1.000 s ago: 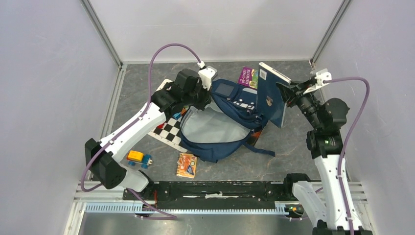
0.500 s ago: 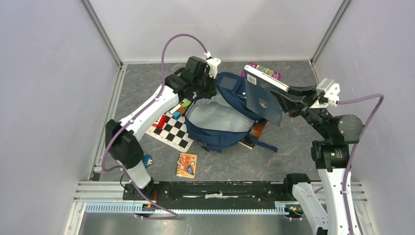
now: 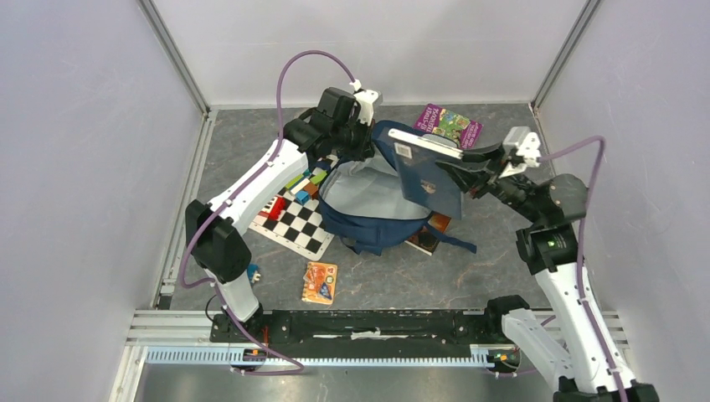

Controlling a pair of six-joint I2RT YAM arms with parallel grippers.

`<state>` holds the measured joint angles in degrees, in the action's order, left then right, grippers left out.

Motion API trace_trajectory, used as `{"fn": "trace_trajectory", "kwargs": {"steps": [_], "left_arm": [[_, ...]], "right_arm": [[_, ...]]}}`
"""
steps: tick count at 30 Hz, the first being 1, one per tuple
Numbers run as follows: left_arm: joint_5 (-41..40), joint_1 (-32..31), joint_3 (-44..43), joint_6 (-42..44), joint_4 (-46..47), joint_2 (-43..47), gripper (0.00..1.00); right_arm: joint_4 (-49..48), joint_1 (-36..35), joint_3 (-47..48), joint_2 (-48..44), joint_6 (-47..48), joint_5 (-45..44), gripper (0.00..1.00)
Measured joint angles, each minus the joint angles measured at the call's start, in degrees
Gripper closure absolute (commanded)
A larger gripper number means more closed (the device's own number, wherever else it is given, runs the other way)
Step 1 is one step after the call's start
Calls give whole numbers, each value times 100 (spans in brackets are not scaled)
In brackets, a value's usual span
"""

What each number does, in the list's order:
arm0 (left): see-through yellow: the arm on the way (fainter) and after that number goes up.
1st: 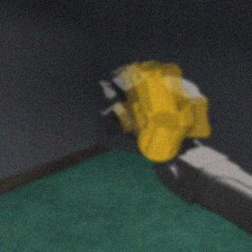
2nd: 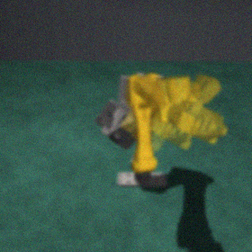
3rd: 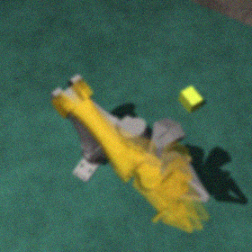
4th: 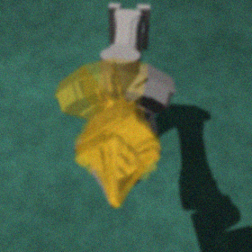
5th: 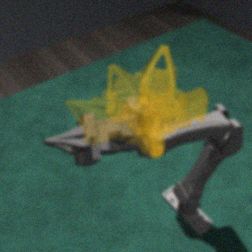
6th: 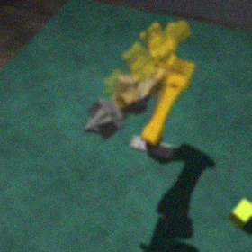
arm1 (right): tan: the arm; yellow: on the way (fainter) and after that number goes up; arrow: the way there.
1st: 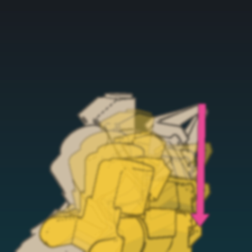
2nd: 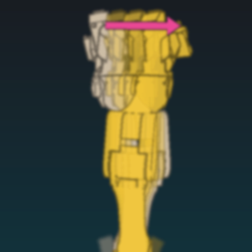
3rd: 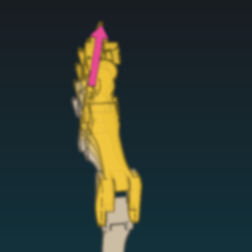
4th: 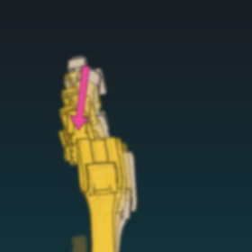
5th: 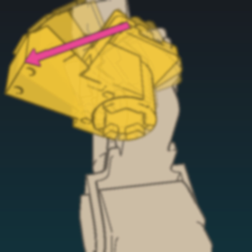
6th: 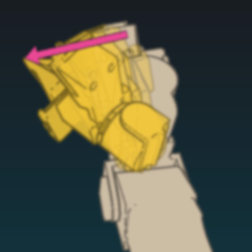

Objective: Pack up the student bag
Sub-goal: Place the book in the student bag.

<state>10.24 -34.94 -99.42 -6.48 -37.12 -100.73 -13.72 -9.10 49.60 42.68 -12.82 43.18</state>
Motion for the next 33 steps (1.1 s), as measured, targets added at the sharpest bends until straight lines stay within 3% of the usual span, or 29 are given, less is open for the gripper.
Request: {"fn": "trace_trajectory", "kwargs": {"steps": [10,19,22,26,33], "left_arm": [[46,0,-2,9,-2,50,98],[-122,275,713,286,179,483,98],[-262,323,951,369,343,627,98],[-376,345,1051,437,457,767,98],[35,149,1178,461,470,1202,98]], "right_arm": [[1021,-2190,-190,339,2151,-1853,100],[758,-4828,-413,1099,4723,-5149,100],[496,-5386,-455,1377,5355,-5984,100],[129,-5598,-645,1493,5692,-6415,100],[409,-5604,-1340,1528,5724,-6531,100]]}}
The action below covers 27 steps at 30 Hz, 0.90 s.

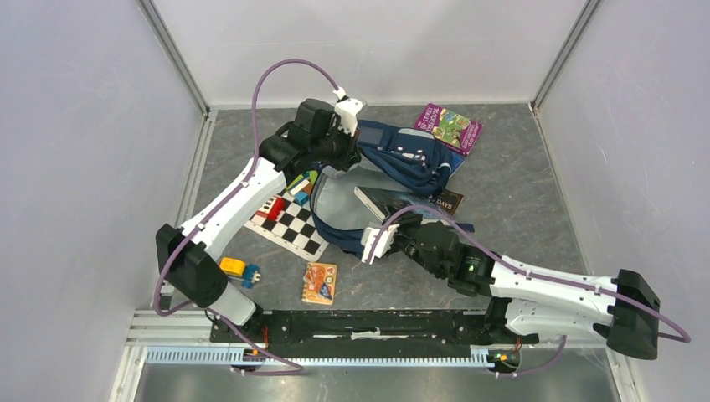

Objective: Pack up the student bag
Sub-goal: Place the book in the student bag.

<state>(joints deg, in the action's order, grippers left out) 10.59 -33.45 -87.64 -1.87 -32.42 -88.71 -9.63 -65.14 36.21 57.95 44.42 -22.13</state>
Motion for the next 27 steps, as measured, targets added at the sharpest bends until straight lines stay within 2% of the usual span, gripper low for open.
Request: {"fn": "trace_trajectory", "kwargs": {"steps": [7,17,27], "left_arm": [[426,61,140,31,-2,26,98],[896,76,304,72,177,216,98],[914,92,308,70,251,214,98]], "right_arm": [[-63,-186,-44,72,179,-245,100],[-308,-310,210,1244,997,-535,100],[-229,-444,855,1526,1292,-555,100]]}}
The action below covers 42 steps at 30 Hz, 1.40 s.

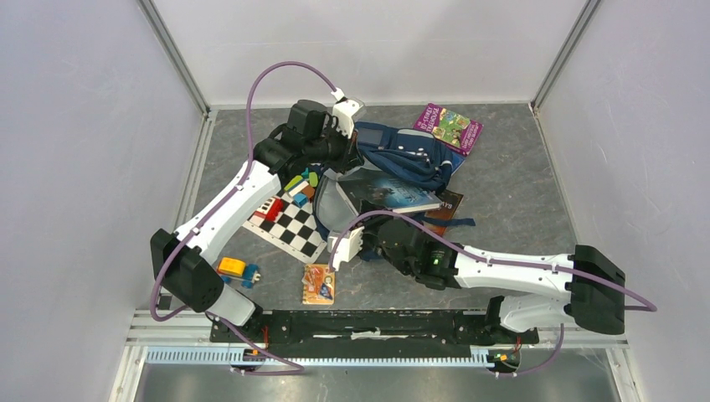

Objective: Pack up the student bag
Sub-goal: Place the book in the student bag.

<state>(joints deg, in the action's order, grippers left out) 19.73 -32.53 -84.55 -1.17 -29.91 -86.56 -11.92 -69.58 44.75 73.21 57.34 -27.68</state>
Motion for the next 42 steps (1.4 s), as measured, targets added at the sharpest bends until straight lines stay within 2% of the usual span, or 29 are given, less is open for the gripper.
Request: {"fn": "trace_trajectory", "kwargs": {"steps": [7,15,24,33,34,36,39,42], "left_arm": [[2,0,0,0,2,2,98],[22,0,0,2,2,7,98],[46,-2,0,0,4,26,98],[164,-11,26,0,9,26,98],[168,-11,26,0,9,26,98],[173,-11,26,0,7,26,98],[175,-11,31,0,9,26,98],[177,-11,31,0,7,26,98]], "right_arm": [[-166,-63,118,195,256,-61,100],[-321,407,118,695,363,0,100],[-890,1062,118,1554,573,358,100],[-1928,1464,170,2417,990,389,100],[-1989,1499,205,2503,1005,387,97],[-2096,1545,267,2623,1014,365,86],[-2168,1572,308,2675,973,337,62],[-2181,1574,313,2667,850,306,46]]}}
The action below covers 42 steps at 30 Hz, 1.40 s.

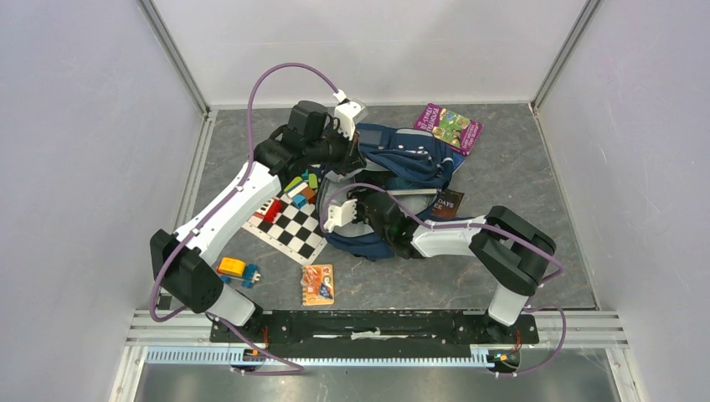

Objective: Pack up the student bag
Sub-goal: Place the book in the student bag.

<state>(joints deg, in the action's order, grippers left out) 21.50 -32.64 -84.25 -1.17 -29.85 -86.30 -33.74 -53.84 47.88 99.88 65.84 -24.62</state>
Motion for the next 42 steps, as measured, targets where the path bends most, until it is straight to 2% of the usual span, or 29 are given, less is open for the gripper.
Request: {"fn": "trace_trajectory", "kwargs": {"steps": [5,12,15,27,35,42], "left_arm": [[2,0,0,0,-2,4,98],[9,0,0,0,-2,7,98],[9,4,0,-2,2,11,98],[-20,7,0,-2,15,28,98],[-55,4,15,-2,-31,33,98],[-402,-17,33,0,-28,144,98]], "right_arm": [[236,11,0,-184,-319,7,30],[785,-2,-2,-885,-1145,79,19],[1038,-61,-33,-1239,-1486,160,5],[2096,-201,-313,-2859,-2924,940,2],[2286,-188,-428,-3386,-3484,874,2],[2806,538,-376,-4135,-4656,697,2]]}}
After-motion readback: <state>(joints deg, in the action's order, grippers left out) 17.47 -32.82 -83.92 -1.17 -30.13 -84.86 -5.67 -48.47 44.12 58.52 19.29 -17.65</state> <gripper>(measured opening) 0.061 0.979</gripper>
